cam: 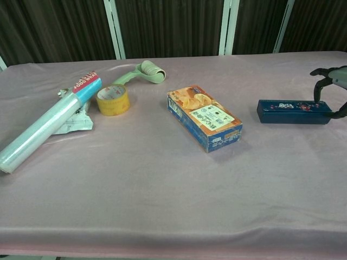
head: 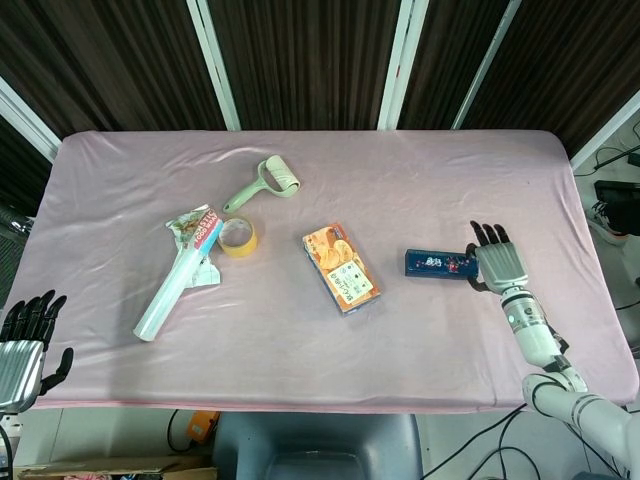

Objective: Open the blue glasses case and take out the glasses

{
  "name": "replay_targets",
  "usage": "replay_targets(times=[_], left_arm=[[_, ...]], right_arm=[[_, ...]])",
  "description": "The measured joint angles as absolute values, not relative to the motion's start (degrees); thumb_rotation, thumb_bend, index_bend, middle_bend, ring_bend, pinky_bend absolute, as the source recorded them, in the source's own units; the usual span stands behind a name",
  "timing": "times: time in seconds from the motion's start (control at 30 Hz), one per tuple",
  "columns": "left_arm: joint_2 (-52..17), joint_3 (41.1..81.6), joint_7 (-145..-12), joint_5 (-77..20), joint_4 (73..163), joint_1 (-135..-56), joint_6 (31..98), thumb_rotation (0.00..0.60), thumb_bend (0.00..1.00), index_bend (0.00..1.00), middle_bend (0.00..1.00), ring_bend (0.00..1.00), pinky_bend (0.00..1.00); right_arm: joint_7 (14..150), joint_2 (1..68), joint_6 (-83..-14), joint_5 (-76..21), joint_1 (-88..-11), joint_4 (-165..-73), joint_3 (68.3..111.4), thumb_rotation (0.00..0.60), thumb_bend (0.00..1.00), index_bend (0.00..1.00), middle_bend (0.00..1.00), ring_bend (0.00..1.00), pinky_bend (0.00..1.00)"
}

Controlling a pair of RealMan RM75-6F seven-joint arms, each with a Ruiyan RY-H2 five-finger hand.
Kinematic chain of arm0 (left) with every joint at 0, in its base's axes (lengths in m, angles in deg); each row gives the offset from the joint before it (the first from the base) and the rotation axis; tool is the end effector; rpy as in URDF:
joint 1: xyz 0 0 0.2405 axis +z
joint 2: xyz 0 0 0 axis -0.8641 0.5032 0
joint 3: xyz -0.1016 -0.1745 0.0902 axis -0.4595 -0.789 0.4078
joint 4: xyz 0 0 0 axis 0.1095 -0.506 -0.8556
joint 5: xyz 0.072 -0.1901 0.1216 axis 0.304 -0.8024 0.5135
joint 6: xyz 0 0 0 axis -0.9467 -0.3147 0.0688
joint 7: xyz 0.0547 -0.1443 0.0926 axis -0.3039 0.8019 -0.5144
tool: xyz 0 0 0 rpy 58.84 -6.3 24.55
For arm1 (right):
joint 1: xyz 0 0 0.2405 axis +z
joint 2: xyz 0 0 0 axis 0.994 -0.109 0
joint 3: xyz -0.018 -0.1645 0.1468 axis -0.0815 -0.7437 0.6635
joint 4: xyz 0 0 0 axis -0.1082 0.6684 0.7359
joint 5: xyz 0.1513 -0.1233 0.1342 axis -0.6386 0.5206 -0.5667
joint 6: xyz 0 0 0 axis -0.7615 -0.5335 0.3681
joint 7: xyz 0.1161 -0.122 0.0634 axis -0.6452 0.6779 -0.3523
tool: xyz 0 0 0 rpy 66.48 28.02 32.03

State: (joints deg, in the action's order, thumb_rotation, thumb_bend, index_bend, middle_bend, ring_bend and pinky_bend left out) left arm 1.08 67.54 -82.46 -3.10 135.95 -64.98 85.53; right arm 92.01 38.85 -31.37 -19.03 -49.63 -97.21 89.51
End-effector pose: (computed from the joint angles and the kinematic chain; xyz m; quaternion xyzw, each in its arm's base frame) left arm -0.2926 0.2152 0.1166 -0.6169 -0.3559 -0.3638 0.6004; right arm -0.3083 -0.4100 0.0286 0.7079 -0.3491 0.2162 0.5747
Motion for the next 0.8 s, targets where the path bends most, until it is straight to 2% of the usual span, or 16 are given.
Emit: replay_targets(times=[0.5,0.8], left_arm=[[1.08,67.55,-82.55,-3.15,135.96,-65.03,85.48,0.6,0.42,0.0,0.0,0.0,0.02],[1.04,67.65,-82.68,-3.1,135.95,-65.07,85.38,0.6,0.42,0.0,0.0,0.0,0.02]], right_arm=[[93.8,38.38,-29.73,-21.34,-49.04,-97.53,89.26,0.6,0.54,0.56,0.01,0.0,0.0],[95.17,37.99,-29.62,-22.18,-48.73,-98.01,89.15,0.6,0.69,0.61,0.03,0.0,0.0]])
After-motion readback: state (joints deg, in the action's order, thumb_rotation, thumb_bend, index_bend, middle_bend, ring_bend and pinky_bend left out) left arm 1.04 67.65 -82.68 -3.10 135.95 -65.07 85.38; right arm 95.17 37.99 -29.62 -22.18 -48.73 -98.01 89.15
